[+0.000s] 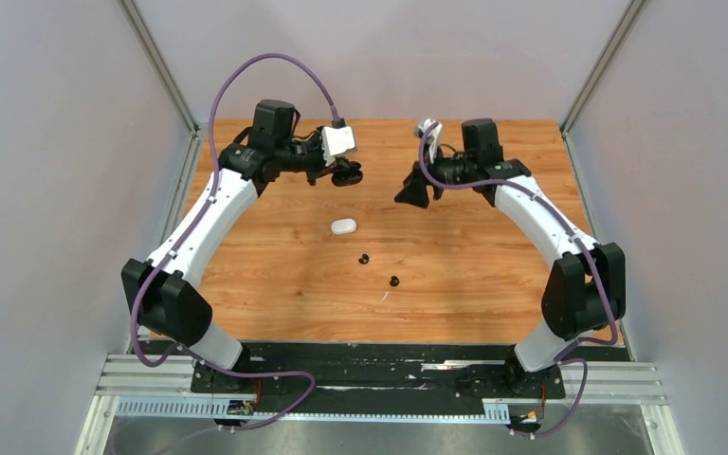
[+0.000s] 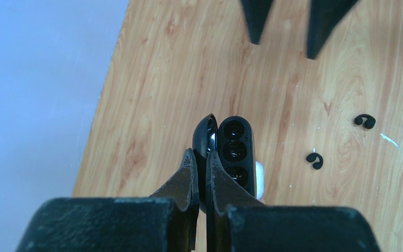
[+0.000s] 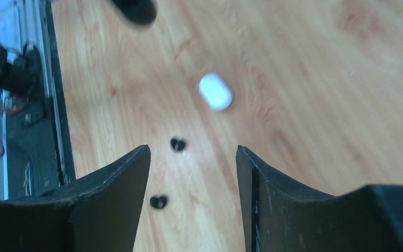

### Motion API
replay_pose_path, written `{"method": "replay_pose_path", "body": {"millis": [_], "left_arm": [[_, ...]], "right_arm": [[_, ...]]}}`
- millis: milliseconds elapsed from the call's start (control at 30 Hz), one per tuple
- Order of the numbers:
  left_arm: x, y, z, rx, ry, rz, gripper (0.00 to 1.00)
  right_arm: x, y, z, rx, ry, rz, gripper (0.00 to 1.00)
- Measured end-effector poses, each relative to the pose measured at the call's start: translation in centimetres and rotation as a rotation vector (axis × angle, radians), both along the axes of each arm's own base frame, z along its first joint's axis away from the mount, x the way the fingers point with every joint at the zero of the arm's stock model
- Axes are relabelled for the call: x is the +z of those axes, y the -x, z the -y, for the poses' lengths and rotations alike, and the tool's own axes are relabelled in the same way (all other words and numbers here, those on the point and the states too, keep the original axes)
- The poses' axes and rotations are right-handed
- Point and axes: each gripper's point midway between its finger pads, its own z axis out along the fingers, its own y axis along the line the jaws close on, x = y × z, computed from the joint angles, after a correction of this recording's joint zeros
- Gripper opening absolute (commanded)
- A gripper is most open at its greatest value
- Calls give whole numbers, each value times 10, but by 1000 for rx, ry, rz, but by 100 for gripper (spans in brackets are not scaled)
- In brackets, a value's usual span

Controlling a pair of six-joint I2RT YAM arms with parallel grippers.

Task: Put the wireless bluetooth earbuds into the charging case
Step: Pick up the right earbud from the center of the board.

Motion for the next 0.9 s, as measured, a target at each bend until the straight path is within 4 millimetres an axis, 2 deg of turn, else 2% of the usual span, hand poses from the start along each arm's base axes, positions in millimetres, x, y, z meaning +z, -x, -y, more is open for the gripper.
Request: {"method": "replay_pose_path", "body": {"millis": [33, 167, 300, 367, 567, 700, 900], "left_arm": [[-2, -1, -1, 6, -4, -2, 0], [-9, -2, -4, 30, -15, -11, 0], [-14, 2, -8, 59, -13, -28, 0], [-15, 7, -11, 77, -4, -38, 0], [-15, 18, -16, 112, 23, -59, 0], [-19, 22, -19, 132, 32, -76, 0], [-24, 29, -23, 158, 38, -96, 0]], "right_arm": [[-12, 9, 1, 18, 17, -4, 56], [-73, 54, 13, 106, 111, -35, 39], [-121, 86, 23, 180, 215, -68, 41], [-137, 98, 23, 199, 262, -87, 42], [-169, 127, 16, 194, 369, -164, 45], [-181, 140, 17, 229, 402, -170, 44], [-191, 151, 27, 452, 437, 115, 50]]}}
